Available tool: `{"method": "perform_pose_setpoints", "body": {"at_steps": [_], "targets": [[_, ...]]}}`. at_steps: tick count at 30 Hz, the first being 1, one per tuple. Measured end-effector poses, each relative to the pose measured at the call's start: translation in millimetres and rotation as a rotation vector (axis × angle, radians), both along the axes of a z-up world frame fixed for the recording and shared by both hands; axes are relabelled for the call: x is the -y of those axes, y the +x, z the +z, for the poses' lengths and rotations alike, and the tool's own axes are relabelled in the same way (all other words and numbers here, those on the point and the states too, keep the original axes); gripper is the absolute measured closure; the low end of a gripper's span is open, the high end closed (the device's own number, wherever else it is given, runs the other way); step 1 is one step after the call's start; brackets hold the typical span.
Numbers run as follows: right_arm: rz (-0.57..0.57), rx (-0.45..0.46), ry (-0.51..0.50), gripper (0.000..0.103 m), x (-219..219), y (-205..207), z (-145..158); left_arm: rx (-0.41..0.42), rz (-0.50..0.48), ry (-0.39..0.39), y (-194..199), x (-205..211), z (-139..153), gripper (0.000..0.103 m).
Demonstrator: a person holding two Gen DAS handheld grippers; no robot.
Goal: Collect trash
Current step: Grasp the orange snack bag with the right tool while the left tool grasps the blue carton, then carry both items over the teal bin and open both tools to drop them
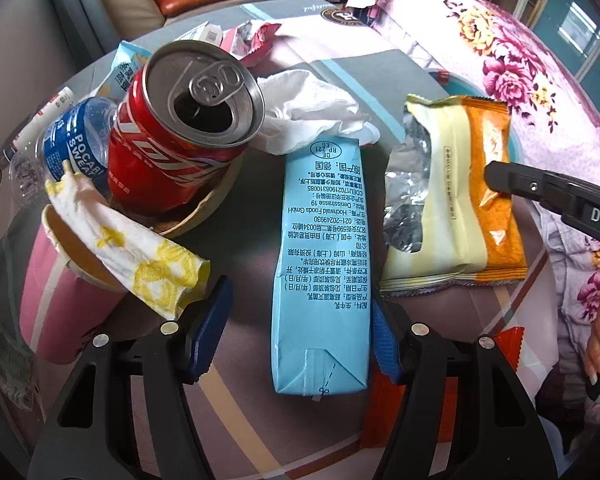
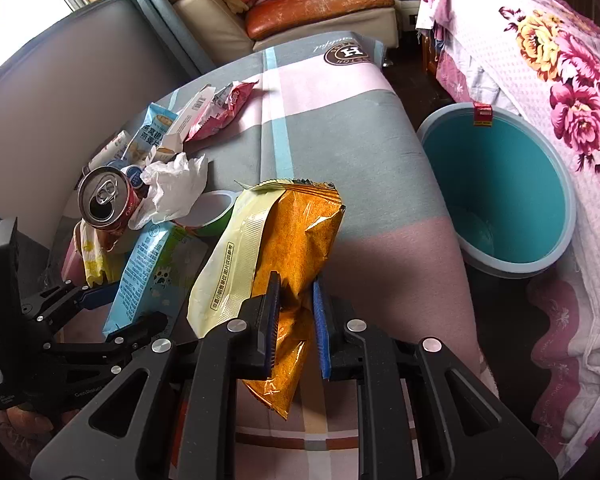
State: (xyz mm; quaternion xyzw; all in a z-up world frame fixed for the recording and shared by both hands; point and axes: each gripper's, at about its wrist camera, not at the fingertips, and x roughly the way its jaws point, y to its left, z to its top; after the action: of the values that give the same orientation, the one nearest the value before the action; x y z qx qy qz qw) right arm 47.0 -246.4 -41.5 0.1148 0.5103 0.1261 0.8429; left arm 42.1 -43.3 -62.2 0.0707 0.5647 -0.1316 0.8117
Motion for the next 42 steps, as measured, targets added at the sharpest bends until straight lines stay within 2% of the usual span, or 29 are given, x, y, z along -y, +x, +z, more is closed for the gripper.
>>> {"method": "perform_pose_setpoints", "body": {"at_steps": [1,2,3,4,8,15,18,22,27,33,37,42], "targets": [[-0.005,0.006,-0.002,0.088,2.4,-0.6,1.4,-0.003,-0.001,0.009,2.7,3.0,-3.7,0.038],[-0.012,0.011,0.000,0.088,5.9,-0.5,2.0,-0.001,-0.001,0.022,4.4,5.3,-6.7,0.043],[-0.018,0.014,0.003,0.088,9.2,-0.2,2.6,-0.002,0.003,0.037,5.7,8.0,-10.2,0.057],[-0.025,0.017,0.003,0.088,12.2,-0.7,3.5,0.010,0.017,0.049,5.3,9.2,-9.8,0.063],[-0.050,0.042,0.006,0.088,27.8,-3.9,8.5,0.023,0.022,0.035,-1.4,12.5,6.2,0.064],[-0.088,0.095,0.035,0.088,49.9,-4.1,22.1,0.076,0.013,-0.054,-7.0,16.6,56.9,0.063],[-0.124,0.133,0.044,0.088,66.0,-0.8,33.1,0.103,-0.015,-0.072,0.8,32.2,74.8,0.063],[-0.206,0.177,0.039,0.088,99.3,3.5,45.3,0.127,-0.086,-0.045,21.1,71.5,83.5,0.063],[-0.331,0.213,-0.022,0.088,149.5,7.4,51.9,0.093,-0.193,-0.029,52.4,133.6,72.5,0.063],[-0.445,0.209,-0.060,0.088,197.7,11.0,43.8,0.048,-0.309,0.003,78.0,205.7,42.1,0.063],[-0.488,0.189,-0.080,0.088,217.2,16.2,32.9,0.004,-0.340,-0.012,93.4,235.6,21.8,0.063],[-0.522,0.156,-0.101,0.088,232.7,23.0,18.1,-0.033,-0.344,-0.025,112.5,253.6,4.4,0.063]]}}
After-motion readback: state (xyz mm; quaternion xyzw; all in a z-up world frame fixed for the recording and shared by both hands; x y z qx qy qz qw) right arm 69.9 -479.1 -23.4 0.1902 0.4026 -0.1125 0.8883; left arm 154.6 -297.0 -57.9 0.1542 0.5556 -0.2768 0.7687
